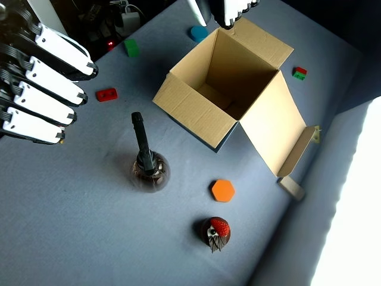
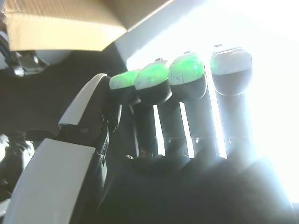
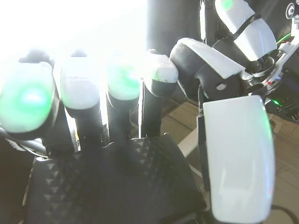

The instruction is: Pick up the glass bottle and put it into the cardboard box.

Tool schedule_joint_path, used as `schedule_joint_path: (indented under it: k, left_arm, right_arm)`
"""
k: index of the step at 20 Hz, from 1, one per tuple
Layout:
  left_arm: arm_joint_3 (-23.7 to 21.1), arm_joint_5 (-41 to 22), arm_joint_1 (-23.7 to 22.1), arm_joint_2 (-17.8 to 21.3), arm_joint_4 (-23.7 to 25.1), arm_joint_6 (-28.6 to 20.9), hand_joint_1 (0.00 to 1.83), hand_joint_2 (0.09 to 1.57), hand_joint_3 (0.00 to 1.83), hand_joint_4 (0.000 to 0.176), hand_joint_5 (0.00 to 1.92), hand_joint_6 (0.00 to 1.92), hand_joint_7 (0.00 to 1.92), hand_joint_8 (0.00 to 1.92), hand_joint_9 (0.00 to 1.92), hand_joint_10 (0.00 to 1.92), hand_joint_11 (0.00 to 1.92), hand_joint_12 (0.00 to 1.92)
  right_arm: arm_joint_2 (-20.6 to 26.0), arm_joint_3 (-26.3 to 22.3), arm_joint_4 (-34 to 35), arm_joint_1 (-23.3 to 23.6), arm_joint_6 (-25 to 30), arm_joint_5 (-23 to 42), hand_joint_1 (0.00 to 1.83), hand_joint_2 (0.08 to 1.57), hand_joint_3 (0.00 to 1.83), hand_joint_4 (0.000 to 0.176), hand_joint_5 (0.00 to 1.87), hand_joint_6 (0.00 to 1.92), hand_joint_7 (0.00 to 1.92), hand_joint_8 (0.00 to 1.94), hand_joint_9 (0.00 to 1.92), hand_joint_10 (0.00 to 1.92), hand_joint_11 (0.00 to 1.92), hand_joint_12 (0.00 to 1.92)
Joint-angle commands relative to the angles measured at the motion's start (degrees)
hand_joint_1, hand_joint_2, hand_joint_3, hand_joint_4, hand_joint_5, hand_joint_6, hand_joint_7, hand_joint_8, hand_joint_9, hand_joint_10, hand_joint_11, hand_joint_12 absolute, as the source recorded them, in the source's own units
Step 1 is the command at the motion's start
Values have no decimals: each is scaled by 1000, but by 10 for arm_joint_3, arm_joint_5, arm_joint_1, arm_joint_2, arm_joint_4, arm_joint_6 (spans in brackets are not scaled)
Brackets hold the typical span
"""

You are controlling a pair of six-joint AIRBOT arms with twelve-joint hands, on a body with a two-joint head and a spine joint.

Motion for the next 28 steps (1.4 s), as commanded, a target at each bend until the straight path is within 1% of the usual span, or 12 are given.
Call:
schedule_joint_path:
  k: [1, 4, 5, 8, 11, 13, 14, 19, 21, 24, 26, 28]
  left_arm:
    - [2, -3, -13, -2, 42, 3, 3, 1217, 173, 51, 33, 34, 0, 7, 0, 0, 6, 35]
    - [-4, -34, -32, -1, 28, 22, 3, 1217, 173, 51, 33, 34, 0, 7, 0, 0, 6, 35]
    - [-5, -40, -33, -1, 15, 22, 0, 1271, 64, 52, 35, 11, 0, 1, 0, 0, 4, 16]
    - [-18, -46, -9, 0, -9, 18, 0, 1282, 25, 51, 48, 8, 0, 0, 0, 0, 14, 18]
    - [-36, -51, 10, 4, -4, 11, 1, 1281, 12, 53, 47, 3, 0, 0, 0, 0, 17, 30]
    - [-54, -72, 19, 8, -12, -3, 0, 1281, 11, 53, 46, 3, 0, 0, 0, 0, 16, 32]
    - [-72, -97, 16, 9, -17, -6, 0, 1282, 10, 53, 45, 2, 0, 0, 0, 0, 16, 32]
    - [-166, -256, -55, 10, -93, -7, 16, 1273, 3, 52, 46, 2, 0, 0, 0, 0, 9, 41]
    - [-214, -324, -66, 4, -114, -55, 18, 1275, 4, 52, 47, 2, 0, 0, 0, 0, 7, 42]
    - [-257, -367, -37, 2, -127, -134, 45, 1275, 0, 52, 59, 4, 0, 0, 0, 0, 0, 128]
    - [-265, -355, -5, 2, -126, -150, 45, 1274, 0, 52, 38, 4, 0, 0, 0, 0, 0, 73]
    - [-269, -330, 62, 2, -99, -209, 27, 1275, 0, 53, 24, 0, 0, 0, 0, 0, 0, 14]
  right_arm:
    - [3, -3, -27, 6, -1, 57, 235, 1056, 295, 0, 139, 323, 223, 155, 40, 385, 0, 384]
    - [3, -3, -27, 5, -1, 56, 235, 1056, 295, 0, 139, 323, 223, 155, 40, 385, 0, 384]
    - [3, -3, -27, 5, -1, 56, 228, 1123, 171, 0, 157, 228, 255, 73, 54, 317, 0, 318]
    - [3, -3, -29, 6, -1, 54, 222, 1190, 33, 0, 206, 101, 273, 4, 83, 203, 0, 208]
    - [3, 7, -59, 4, 35, 50, 223, 1195, 20, 0, 234, 89, 271, 0, 97, 187, 0, 339]
    - [5, 26, -121, -7, 113, 49, 222, 1198, 16, 0, 234, 76, 267, 0, 98, 174, 0, 310]
    - [8, 45, -193, -23, 192, 52, 222, 1198, 15, 0, 234, 75, 266, 0, 98, 173, 0, 308]
    - [1, 125, -375, -55, 408, 64, 294, 1173, 0, 0, 224, 49, 259, 0, 103, 148, 0, 201]
    - [-9, 166, -440, -53, 494, 43, 335, 1152, 0, 0, 225, 46, 251, 0, 100, 142, 0, 197]
    - [-23, 226, -591, -22, 688, -29, 382, 1139, 0, 0, 200, 28, 224, 1, 91, 125, 0, 163]
    - [-33, 255, -604, -24, 736, -32, 428, 1122, 0, 0, 184, 15, 209, 0, 84, 106, 0, 87]
    - [-42, 278, -611, -26, 743, -37, 696, 1040, 0, 0, 171, 7, 197, 0, 80, 95, 0, 12]
